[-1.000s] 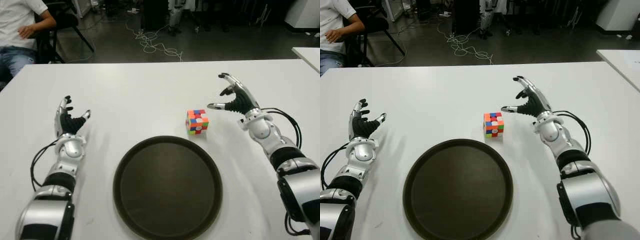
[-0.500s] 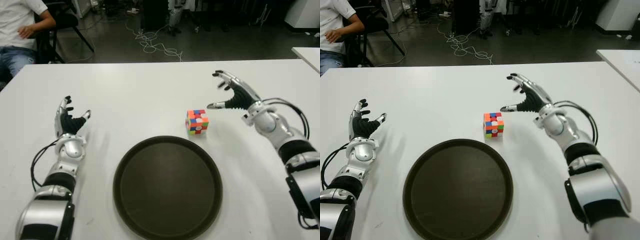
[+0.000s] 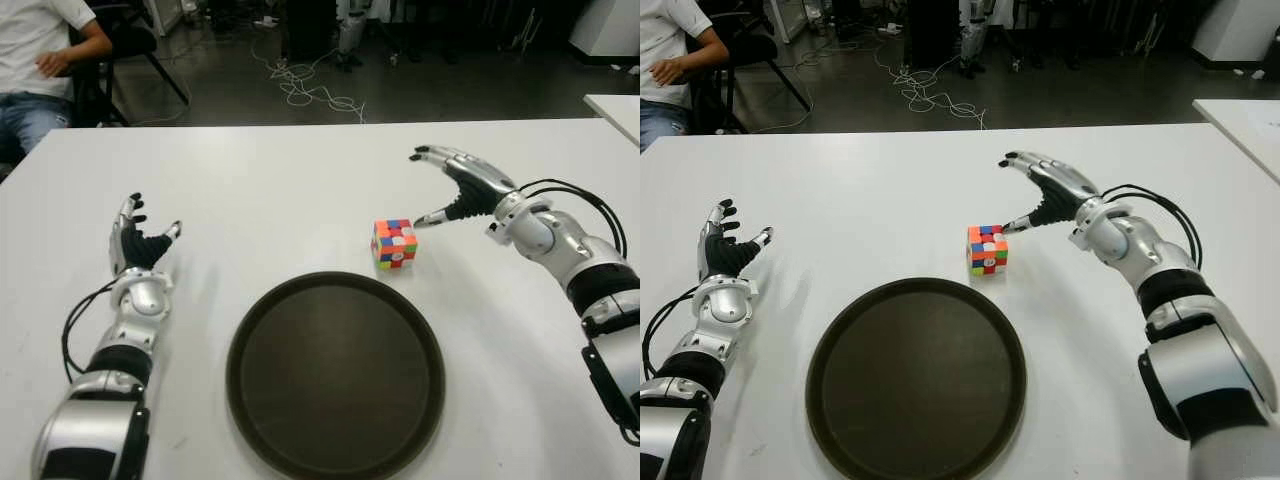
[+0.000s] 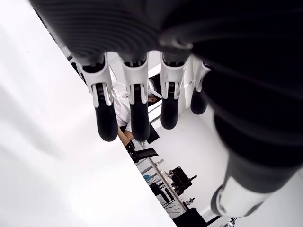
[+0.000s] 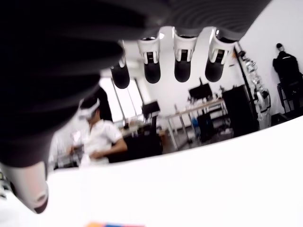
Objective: Pick up the Rubik's Cube and put it in the plate
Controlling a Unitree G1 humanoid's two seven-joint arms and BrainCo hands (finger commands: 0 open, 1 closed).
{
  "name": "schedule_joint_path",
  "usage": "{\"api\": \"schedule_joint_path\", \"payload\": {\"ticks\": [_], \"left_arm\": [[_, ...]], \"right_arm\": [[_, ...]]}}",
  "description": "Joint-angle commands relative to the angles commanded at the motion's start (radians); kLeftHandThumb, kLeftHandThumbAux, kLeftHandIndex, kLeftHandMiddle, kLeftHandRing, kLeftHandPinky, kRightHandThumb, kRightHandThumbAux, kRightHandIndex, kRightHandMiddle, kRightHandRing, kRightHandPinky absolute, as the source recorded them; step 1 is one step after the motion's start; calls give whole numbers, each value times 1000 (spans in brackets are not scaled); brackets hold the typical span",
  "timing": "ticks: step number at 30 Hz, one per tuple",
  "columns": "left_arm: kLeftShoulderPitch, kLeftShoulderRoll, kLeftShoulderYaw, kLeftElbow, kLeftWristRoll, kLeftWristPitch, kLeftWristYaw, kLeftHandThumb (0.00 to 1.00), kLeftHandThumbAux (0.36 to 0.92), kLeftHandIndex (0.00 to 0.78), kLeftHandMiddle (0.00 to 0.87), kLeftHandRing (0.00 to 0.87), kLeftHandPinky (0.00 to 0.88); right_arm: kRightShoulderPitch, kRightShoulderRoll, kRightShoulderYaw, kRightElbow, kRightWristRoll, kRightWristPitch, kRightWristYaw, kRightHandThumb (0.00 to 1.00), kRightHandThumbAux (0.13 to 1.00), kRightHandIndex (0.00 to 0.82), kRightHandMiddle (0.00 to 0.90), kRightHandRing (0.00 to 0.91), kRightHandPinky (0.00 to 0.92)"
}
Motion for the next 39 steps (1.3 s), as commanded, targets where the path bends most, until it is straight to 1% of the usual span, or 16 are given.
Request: {"api": "schedule_joint_path", "payload": {"ticks": [5,7,12,16,23,27,34,39], "left_arm": [[2,-1,0,-3,0,-2,4,290,769,110,181,196,237],[1,-1,0,-2,-1,1,3,294,769,109,180,199,256],[-3,-2,-1,4,0,5,5,288,768,105,181,204,261],[-4,-1,-5,2,4,13,6,274,767,104,183,202,244],[-2,-3,-9,-7,3,16,4,278,772,106,179,193,237],[-5,-3,-10,-5,0,21,1,281,771,106,174,185,225],[-4,-4,-8,-3,-5,4,-2,310,775,113,172,183,220],[-3,-3,-7,-4,-6,1,-3,318,771,108,168,184,238]], "right_arm": [[-7,-1,12,0,-8,-14,9,0,655,6,2,23,25],[-13,1,19,-1,-14,-11,18,0,664,3,1,25,22],[-19,2,24,-6,-9,-18,51,0,683,7,3,26,14],[-23,4,23,-9,0,-21,96,0,667,11,8,21,8],[-27,6,29,-15,-12,-10,119,0,665,15,13,28,16],[-39,12,40,-9,-20,-3,144,0,662,19,15,37,26],[-41,17,39,-23,-6,19,189,0,648,27,23,42,27],[-43,24,32,-40,4,32,218,0,654,34,31,57,41]]}}
